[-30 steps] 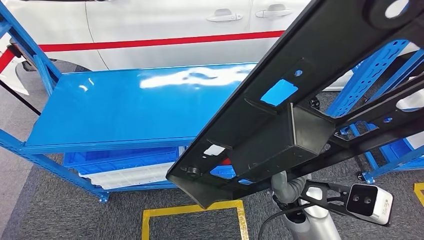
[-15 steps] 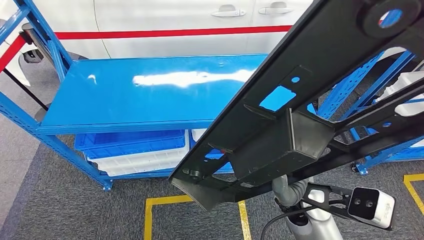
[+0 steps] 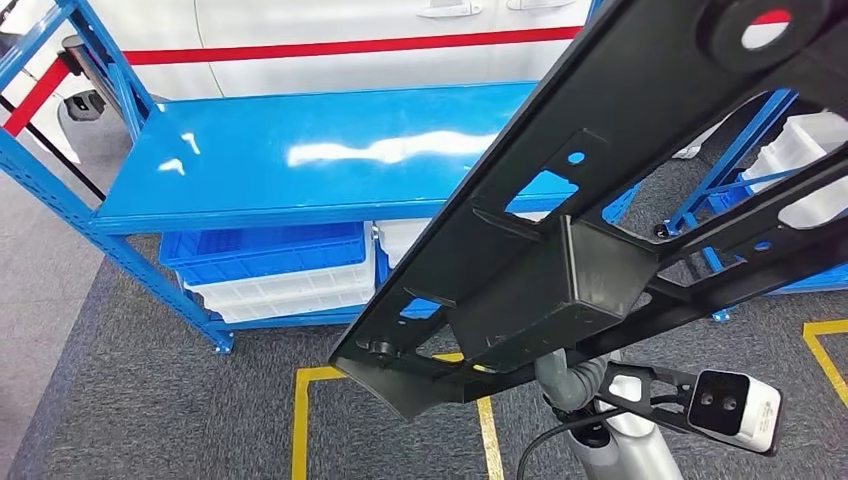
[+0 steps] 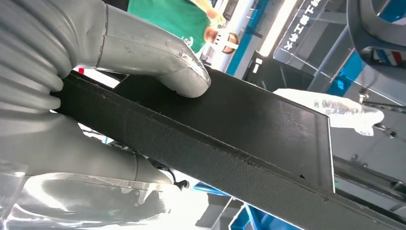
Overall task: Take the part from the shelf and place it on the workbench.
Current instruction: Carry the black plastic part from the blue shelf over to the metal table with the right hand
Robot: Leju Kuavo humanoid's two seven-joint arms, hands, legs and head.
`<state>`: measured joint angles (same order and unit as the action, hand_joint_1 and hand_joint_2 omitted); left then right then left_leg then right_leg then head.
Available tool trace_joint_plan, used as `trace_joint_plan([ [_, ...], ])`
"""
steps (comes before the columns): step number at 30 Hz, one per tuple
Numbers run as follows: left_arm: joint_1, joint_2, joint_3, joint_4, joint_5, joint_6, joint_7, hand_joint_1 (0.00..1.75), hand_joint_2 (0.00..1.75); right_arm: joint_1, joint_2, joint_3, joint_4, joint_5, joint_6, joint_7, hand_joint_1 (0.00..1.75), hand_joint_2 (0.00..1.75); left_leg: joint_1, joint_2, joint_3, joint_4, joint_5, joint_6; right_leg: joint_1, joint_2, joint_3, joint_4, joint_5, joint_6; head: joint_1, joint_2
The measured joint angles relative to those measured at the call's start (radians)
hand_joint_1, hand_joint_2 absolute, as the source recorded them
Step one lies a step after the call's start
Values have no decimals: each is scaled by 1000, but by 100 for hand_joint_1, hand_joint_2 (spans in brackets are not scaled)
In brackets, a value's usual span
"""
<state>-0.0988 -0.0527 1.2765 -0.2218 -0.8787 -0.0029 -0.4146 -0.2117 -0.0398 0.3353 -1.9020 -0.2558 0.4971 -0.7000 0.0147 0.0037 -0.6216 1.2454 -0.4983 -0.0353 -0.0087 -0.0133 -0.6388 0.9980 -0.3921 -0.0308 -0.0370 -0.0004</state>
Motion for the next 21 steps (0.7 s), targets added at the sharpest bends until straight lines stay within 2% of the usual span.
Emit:
trace_joint_plan([
  [1,-1,0,1,0,0,3,1,0,0,-1,0,0,2,3,-2,0,175,175,-1,0,62,-72,9,4,1,1,-13,2,11,4,0,0],
  [2,-3,0,1,0,1,6,4,0,0,-3,1,0,3,6,-7,0,175,175,-3,0,126,-160,-4,9,2,0,-22,4,20,8,0,0],
  [3,-4,0,2,0,1,10,8,0,0,-5,1,1,4,11,-14,0,175,175,-5,0,174,-229,-25,15,3,-1,-27,4,30,14,0,0],
  [4,-5,0,3,0,1,13,13,0,0,-8,1,3,6,14,-21,0,175,175,-9,1,203,-277,-43,21,3,-2,-29,3,40,19,0,0],
  [5,-5,-1,4,0,1,16,17,0,0,-10,1,6,8,18,-29,0,175,175,-10,1,210,-300,-47,27,2,-3,-30,1,51,26,0,0],
  [6,-3,-1,5,0,0,18,21,0,0,-12,0,10,11,20,-35,0,175,175,-10,3,203,-298,-38,33,0,-3,-31,0,57,32,0,0],
  [7,-1,-1,5,0,0,19,24,0,0,-13,-1,13,13,22,-37,0,175,175,-9,5,197,-299,-28,41,-2,-1,-37,9,49,37,0,0],
  [8,1,-1,6,0,-1,19,27,0,0,-13,-3,16,15,23,-38,0,175,175,-7,7,189,-300,-18,48,-3,2,-50,38,23,41,0,0],
  [9,1,-1,7,0,-1,18,30,0,0,-12,-6,18,16,24,-37,-1,175,175,-7,9,179,-300,-8,53,-4,4,-70,89,-17,43,0,0],
  [11,2,-1,9,0,-2,18,35,0,0,-10,-10,19,18,24,-37,-1,175,175,-9,9,155,-293,8,58,-5,8,-116,228,-104,48,0,0],
  [12,2,-1,10,0,-2,18,38,0,0,-8,-12,19,19,26,-37,-1,175,175,-9,9,143,-288,14,58,-5,8,-126,277,-127,49,0,0],
  [13,3,-1,11,0,-3,18,41,0,0,-5,-13,20,19,29,-37,-1,175,175,-10,9,132,-283,19,57,-5,8,-118,291,-132,50,0,0],
  [14,3,-1,12,0,-3,18,42,0,0,-1,-14,20,18,36,-35,-1,175,175,-10,9,123,-276,22,55,-5,8,-89,265,-120,49,0,0],
  [16,4,-1,14,0,-2,16,43,0,0,11,-13,23,10,59,-32,-1,175,175,-10,8,106,-261,23,50,-5,8,6,136,-85,43,0,0],
  [17,5,-1,16,0,-2,15,41,0,0,20,-12,26,2,71,-32,-1,175,175,-12,8,99,-252,22,46,-3,8,41,80,-74,38,0,0],
  [18,5,-1,17,0,-1,14,40,0,0,30,-11,28,-5,82,-31,-1,175,175,-13,8,94,-246,21,41,-1,9,60,44,-71,33,0,0],
  [21,6,-1,19,0,-1,14,34,0,0,60,-6,33,-25,102,-25,-1,175,175,-13,7,86,-240,23,24,2,10,58,31,-67,14,0,0],
])
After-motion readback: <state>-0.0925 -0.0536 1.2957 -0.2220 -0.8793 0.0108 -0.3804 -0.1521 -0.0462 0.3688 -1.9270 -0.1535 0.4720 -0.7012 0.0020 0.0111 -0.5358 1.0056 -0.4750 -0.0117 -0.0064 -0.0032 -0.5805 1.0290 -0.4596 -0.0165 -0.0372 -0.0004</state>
